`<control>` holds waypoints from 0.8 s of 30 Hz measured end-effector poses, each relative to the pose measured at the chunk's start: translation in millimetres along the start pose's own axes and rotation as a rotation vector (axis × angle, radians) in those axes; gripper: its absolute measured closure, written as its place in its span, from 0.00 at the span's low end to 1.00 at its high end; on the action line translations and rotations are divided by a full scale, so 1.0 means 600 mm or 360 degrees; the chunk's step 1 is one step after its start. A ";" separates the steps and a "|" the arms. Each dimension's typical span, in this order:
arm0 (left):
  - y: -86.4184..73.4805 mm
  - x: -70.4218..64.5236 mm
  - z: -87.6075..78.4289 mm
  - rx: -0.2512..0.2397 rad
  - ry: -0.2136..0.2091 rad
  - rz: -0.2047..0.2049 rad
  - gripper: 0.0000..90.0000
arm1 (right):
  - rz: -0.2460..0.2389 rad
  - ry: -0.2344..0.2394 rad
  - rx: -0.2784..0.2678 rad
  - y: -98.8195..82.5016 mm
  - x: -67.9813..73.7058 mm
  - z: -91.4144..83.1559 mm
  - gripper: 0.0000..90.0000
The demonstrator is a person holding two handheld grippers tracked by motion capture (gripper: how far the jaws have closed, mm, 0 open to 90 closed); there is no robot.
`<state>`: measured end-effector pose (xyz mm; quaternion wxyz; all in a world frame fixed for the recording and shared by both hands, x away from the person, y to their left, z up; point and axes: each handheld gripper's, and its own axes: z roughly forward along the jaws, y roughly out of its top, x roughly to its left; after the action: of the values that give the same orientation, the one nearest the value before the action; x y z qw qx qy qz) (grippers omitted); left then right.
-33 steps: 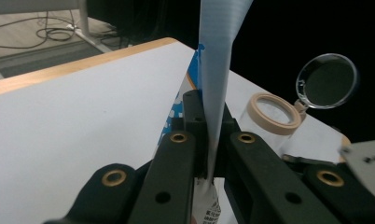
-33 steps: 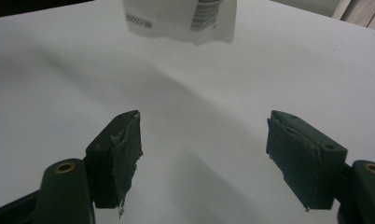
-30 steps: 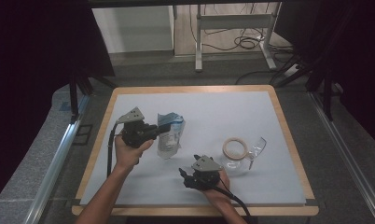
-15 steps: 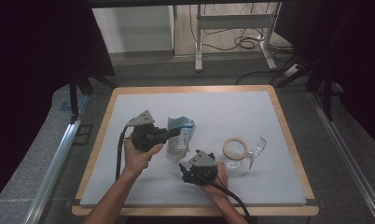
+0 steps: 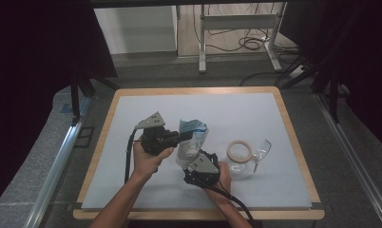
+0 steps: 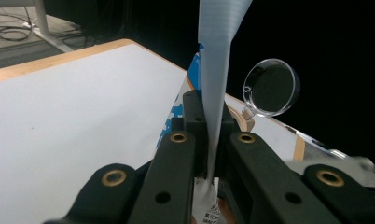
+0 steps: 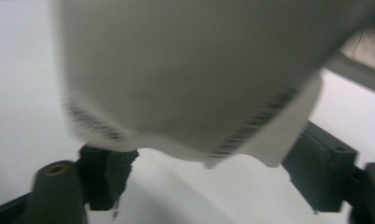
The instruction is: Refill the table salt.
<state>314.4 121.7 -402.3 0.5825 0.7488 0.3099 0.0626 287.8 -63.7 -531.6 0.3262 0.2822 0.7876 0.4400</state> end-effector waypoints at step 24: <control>0.010 -0.012 0.046 0.0032 -0.0040 -0.0014 1.00 | 0.0081 0.0155 -0.0029 -0.001 0.005 -0.028 0.46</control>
<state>323.8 94.0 -403.7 0.5791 0.7539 0.3066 0.0475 272.9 -70.6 -526.1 0.2788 0.2775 0.7910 0.4686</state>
